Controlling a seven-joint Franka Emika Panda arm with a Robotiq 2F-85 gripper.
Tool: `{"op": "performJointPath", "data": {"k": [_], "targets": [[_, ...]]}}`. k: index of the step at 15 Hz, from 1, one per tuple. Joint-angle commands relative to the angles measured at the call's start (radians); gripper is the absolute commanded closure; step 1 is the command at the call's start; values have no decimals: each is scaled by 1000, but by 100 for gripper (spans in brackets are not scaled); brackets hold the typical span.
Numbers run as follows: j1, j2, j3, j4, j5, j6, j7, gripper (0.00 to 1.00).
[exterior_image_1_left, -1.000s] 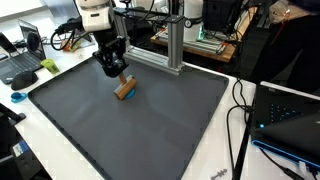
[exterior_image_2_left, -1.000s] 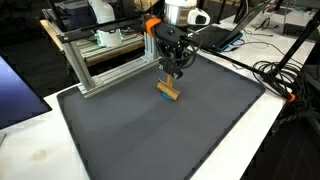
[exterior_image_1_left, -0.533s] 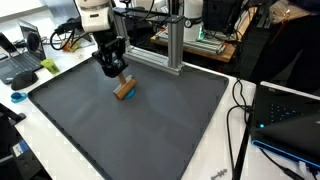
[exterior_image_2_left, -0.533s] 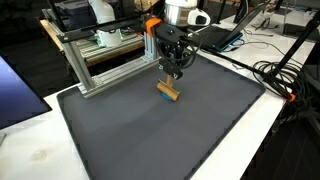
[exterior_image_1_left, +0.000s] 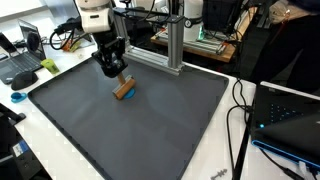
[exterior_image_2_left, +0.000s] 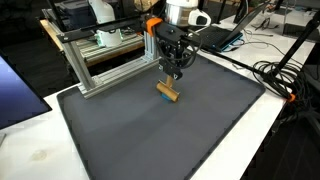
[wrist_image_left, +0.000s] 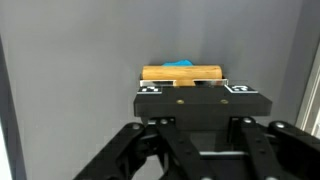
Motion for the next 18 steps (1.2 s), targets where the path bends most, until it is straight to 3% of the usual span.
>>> {"op": "performJointPath", "data": {"k": [1,5,18], "targets": [[2,99,-38,19,-85,27,31,78],[1,102,-34,26,-86,21,24,78],[-19,94,46,12,25,63,-212,78]]}}
